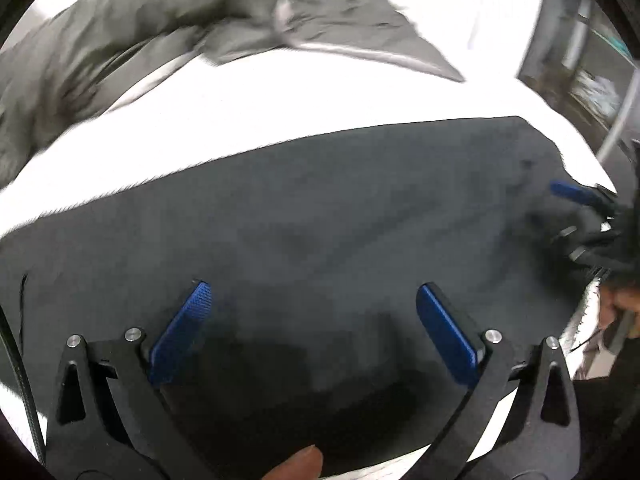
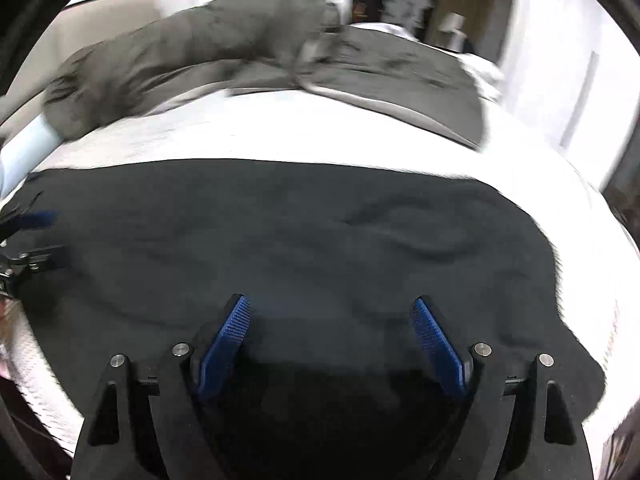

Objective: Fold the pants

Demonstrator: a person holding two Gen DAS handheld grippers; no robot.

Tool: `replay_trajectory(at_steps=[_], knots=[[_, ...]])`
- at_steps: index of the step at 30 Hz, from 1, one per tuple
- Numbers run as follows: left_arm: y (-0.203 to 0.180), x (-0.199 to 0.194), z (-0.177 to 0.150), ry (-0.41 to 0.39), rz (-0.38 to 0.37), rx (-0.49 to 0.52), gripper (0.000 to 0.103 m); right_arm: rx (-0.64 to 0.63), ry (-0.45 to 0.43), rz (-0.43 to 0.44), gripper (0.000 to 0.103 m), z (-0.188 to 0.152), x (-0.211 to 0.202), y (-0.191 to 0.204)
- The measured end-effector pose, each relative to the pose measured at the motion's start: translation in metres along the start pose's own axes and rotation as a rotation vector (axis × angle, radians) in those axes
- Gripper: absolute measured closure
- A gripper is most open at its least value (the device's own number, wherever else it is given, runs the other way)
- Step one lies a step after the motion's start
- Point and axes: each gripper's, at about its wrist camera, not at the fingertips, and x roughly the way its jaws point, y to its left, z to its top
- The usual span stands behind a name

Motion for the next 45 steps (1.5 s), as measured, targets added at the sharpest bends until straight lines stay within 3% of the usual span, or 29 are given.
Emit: replay_trajectory(at_steps=[4,8,11,13,14,16,18,20,22,25,27,29,32,34,36,37,39,40,41,42,43,45], knots=[[-0.026,0.036,0.027,0.064,0.065,0.113,0.001,-0.076,0.075,0.120,0.018,0.025,0.034,0.043],[-0.007,0.064,0.031,0.127,0.128,0.044,0.000,-0.122,0.137,0.018,0.017,0.040,0.075,0.039],[0.032,0.059,0.032,0.110,0.166,-0.056,0.000,-0.070,0.135,-0.207,0.016,0.038,0.073,-0.007],[0.053,0.054,0.028,0.097,0.222,-0.102,0.000,0.005,0.154,-0.425,0.016,0.031,0.076,-0.050],[0.064,0.052,0.026,0.093,0.253,-0.124,0.000,0.034,0.160,-0.466,0.015,0.028,0.077,-0.065],[0.082,0.050,0.022,0.096,0.272,-0.176,0.000,0.140,0.150,-0.401,0.015,0.019,0.074,-0.096],[0.095,0.048,0.022,0.097,0.257,-0.210,0.001,0.154,0.134,-0.358,0.015,0.020,0.072,-0.103],[0.096,0.040,0.021,0.092,0.267,-0.209,0.009,0.126,0.127,-0.381,0.015,0.018,0.060,-0.101],[0.094,0.025,0.021,0.060,0.252,-0.186,0.010,0.122,0.089,-0.390,0.015,0.024,0.048,-0.094],[0.069,0.017,0.038,-0.003,0.151,-0.146,0.010,0.111,0.007,-0.302,0.015,0.056,0.034,-0.065],[0.049,0.029,0.053,-0.001,0.092,-0.085,0.010,0.092,-0.009,-0.180,0.015,0.072,0.039,-0.038],[0.029,0.043,0.063,0.007,0.079,-0.019,0.010,0.044,0.022,-0.043,0.015,0.087,0.057,0.004],[0.002,0.072,0.070,0.078,0.093,0.047,0.010,-0.134,0.087,0.011,0.015,0.100,0.101,0.054],[0.002,0.087,0.069,0.115,0.104,0.046,0.010,-0.211,0.148,-0.005,0.015,0.093,0.122,0.062],[0.017,0.088,0.067,0.109,0.083,-0.017,0.004,-0.173,0.148,0.009,0.014,0.091,0.121,0.043],[0.024,0.087,0.066,0.108,0.094,-0.039,0.004,-0.133,0.155,-0.043,0.014,0.095,0.120,0.021],[0.045,0.081,0.063,0.102,0.129,-0.082,0.004,-0.043,0.158,-0.341,0.014,0.090,0.117,-0.042],[0.056,0.080,0.062,0.102,0.141,-0.093,0.004,0.024,0.174,-0.440,0.015,0.083,0.117,-0.072],[0.066,0.077,0.060,0.100,0.159,-0.110,0.004,0.091,0.192,-0.487,0.014,0.076,0.117,-0.100],[0.077,0.075,0.059,0.096,0.191,-0.129,0.004,0.152,0.203,-0.503,0.014,0.070,0.116,-0.121],[0.085,0.069,0.053,0.098,0.225,-0.151,0.003,0.267,0.184,-0.417,0.014,0.062,0.111,-0.145],[0.099,0.062,0.050,0.097,0.253,-0.221,0.005,0.331,0.158,-0.363,0.014,0.061,0.103,-0.154]])
